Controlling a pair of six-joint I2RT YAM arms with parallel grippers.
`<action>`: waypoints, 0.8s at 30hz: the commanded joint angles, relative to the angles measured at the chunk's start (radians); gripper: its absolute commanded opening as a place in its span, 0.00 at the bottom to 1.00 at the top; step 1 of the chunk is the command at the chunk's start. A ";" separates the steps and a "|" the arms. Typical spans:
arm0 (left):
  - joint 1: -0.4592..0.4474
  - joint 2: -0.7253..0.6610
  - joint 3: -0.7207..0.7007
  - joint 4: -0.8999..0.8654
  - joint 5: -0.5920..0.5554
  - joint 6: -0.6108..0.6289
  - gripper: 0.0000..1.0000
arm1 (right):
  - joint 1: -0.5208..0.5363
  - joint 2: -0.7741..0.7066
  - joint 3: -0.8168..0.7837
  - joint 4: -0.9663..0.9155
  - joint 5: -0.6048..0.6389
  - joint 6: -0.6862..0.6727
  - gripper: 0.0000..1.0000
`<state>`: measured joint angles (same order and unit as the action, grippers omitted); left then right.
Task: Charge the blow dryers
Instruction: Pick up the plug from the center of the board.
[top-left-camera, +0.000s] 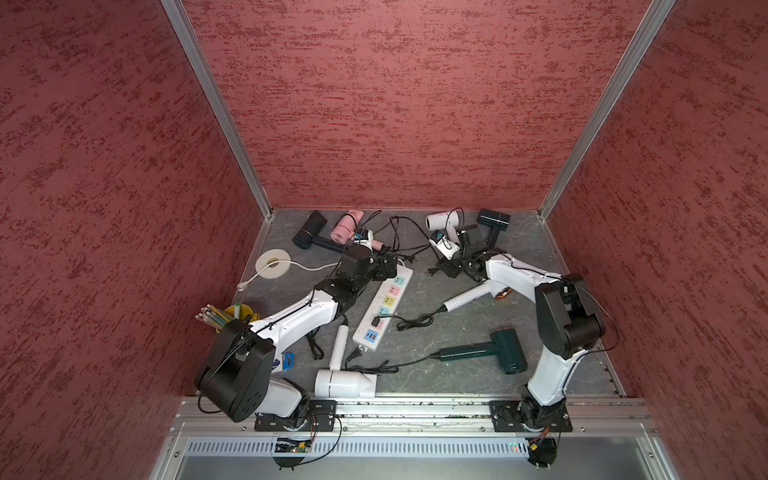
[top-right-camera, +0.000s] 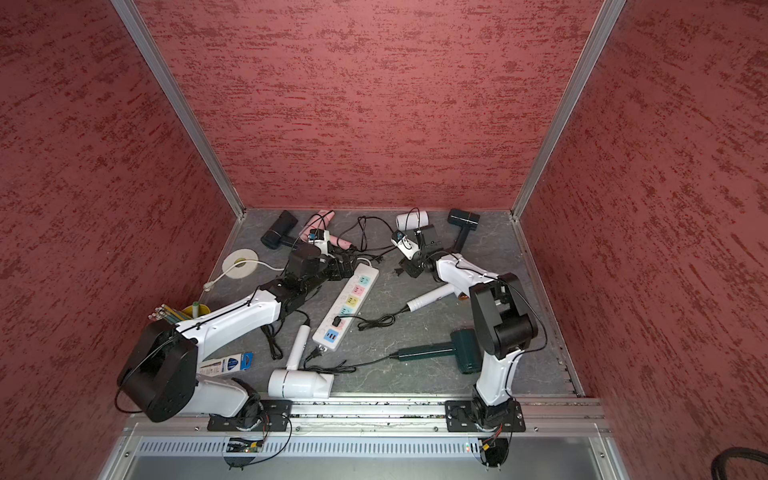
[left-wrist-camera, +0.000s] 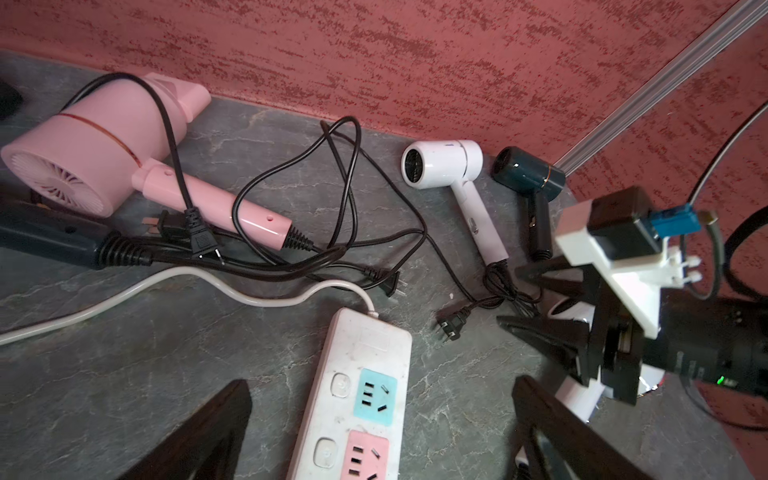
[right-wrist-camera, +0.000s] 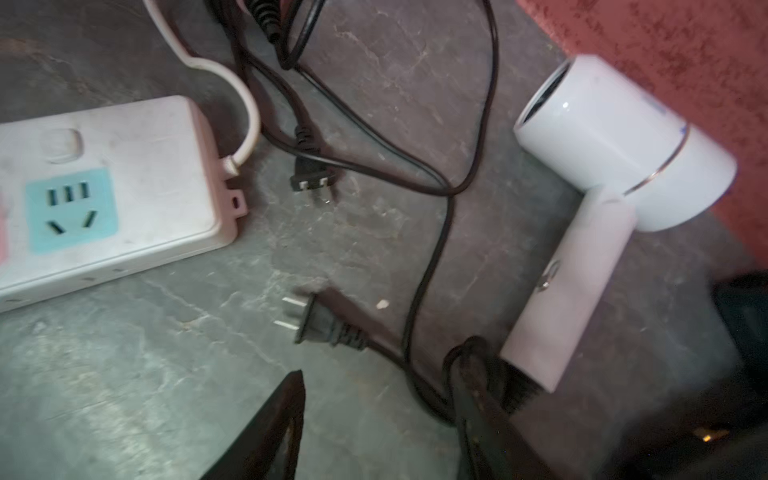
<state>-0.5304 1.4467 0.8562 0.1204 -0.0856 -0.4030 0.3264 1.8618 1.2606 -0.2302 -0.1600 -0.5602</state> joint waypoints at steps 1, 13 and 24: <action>0.013 0.036 0.009 0.009 0.015 0.003 1.00 | -0.020 0.036 0.035 -0.034 -0.034 -0.133 0.58; 0.035 0.100 0.039 0.002 0.054 -0.013 1.00 | -0.046 0.169 0.147 -0.158 -0.034 -0.333 0.53; 0.036 0.089 0.040 -0.002 0.068 -0.015 1.00 | -0.055 0.216 0.227 -0.256 -0.082 -0.553 0.46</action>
<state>-0.4984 1.5467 0.8738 0.1200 -0.0277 -0.4141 0.2783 2.0510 1.4593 -0.4377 -0.1951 -1.0256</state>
